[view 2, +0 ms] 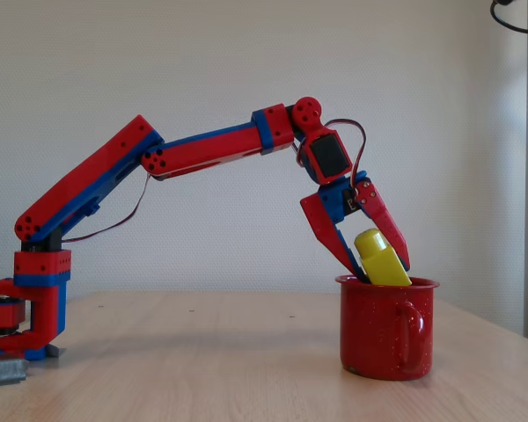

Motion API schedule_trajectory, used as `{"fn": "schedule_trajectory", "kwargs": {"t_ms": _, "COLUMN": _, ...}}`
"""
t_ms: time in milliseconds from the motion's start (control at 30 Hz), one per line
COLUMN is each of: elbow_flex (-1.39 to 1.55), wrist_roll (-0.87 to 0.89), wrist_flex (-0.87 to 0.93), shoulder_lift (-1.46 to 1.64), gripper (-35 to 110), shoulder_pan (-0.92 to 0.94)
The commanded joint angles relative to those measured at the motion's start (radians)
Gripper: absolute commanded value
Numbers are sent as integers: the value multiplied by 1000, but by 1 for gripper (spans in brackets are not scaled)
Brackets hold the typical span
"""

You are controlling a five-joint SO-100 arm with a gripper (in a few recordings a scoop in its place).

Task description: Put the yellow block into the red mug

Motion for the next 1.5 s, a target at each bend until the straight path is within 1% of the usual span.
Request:
{"fn": "schedule_trajectory", "kwargs": {"t_ms": 0, "elbow_flex": -40, "wrist_roll": 5, "wrist_flex": -8, "shoulder_lift": 43, "gripper": 13, "shoulder_pan": 0}}
{"fn": "schedule_trajectory", "kwargs": {"t_ms": 333, "elbow_flex": -40, "wrist_roll": -17, "wrist_flex": -15, "shoulder_lift": 32, "gripper": 30, "shoulder_pan": 9}}
{"fn": "schedule_trajectory", "kwargs": {"t_ms": 600, "elbow_flex": -40, "wrist_roll": -31, "wrist_flex": -29, "shoulder_lift": 49, "gripper": 32, "shoulder_pan": 18}}
{"fn": "schedule_trajectory", "kwargs": {"t_ms": 767, "elbow_flex": -38, "wrist_roll": -32, "wrist_flex": -21, "shoulder_lift": 84, "gripper": 25, "shoulder_pan": 29}}
{"fn": "schedule_trajectory", "kwargs": {"t_ms": 933, "elbow_flex": -5, "wrist_roll": -29, "wrist_flex": -15, "shoulder_lift": 144, "gripper": 0, "shoulder_pan": 40}}
{"fn": "schedule_trajectory", "kwargs": {"t_ms": 1200, "elbow_flex": 150, "wrist_roll": -11, "wrist_flex": -37, "shoulder_lift": 319, "gripper": 0, "shoulder_pan": 55}}
{"fn": "schedule_trajectory", "kwargs": {"t_ms": 1467, "elbow_flex": 379, "wrist_roll": -2, "wrist_flex": -83, "shoulder_lift": 589, "gripper": 0, "shoulder_pan": 64}}
